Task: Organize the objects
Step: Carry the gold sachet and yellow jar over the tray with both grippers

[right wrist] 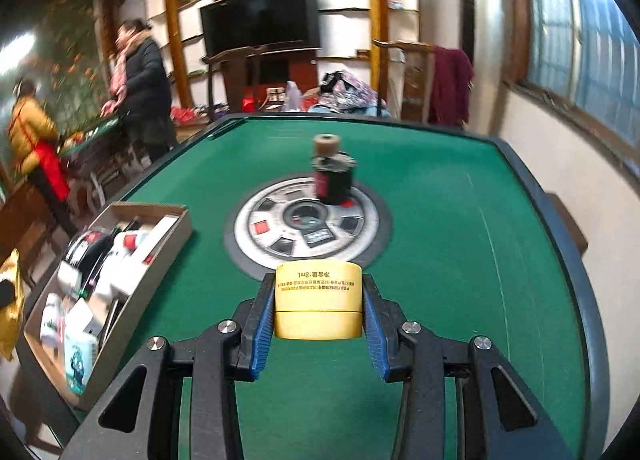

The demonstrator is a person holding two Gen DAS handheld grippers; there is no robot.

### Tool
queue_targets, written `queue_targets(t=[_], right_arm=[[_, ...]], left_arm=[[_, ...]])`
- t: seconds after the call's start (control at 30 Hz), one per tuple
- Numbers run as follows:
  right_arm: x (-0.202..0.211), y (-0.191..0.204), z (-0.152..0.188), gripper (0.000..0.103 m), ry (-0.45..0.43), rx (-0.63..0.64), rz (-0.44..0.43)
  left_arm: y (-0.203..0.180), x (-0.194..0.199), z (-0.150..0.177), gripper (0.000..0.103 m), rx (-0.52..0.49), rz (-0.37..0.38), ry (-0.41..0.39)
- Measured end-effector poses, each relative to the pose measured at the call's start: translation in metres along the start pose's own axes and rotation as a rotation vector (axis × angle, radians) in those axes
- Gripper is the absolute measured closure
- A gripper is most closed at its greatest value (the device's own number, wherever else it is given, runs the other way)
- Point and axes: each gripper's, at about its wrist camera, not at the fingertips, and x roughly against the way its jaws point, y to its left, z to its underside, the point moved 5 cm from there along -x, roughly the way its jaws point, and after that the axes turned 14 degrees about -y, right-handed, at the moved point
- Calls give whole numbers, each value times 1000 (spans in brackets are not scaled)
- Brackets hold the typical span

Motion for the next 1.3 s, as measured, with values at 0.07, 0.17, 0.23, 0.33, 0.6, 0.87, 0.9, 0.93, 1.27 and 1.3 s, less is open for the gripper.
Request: queue_targets(t=[0.07, 0.17, 0.23, 0.33, 0.6, 0.87, 0.9, 0.93, 1.27, 1.3], right_arm=[[1, 16, 0, 60, 5, 35, -9], [0, 36, 2, 60, 9, 93, -2], [1, 48, 3, 60, 8, 137, 7], [2, 63, 4, 60, 8, 182, 12], [-4, 105, 2, 59, 15, 271, 2], [-11, 151, 4, 59, 23, 337, -39], [-12, 155, 4, 59, 24, 342, -43], [-13, 159, 3, 59, 26, 345, -48], [-33, 203, -3, 59, 84, 277, -218], [-36, 207, -3, 59, 90, 263, -235]], left_arm=[[4, 3, 0, 69, 6, -6, -6], [12, 8, 0, 69, 19, -20, -13], [18, 10, 1, 69, 24, -31, -17], [27, 13, 1, 69, 25, -46, -17], [51, 14, -8, 69, -21, -94, -20], [73, 8, -24, 69, -32, -117, -28], [74, 7, -25, 69, -34, -120, -30], [76, 7, -27, 69, -37, -122, -32], [111, -28, -44, 69, 11, -128, 24], [116, -37, -44, 69, 29, -122, 40]])
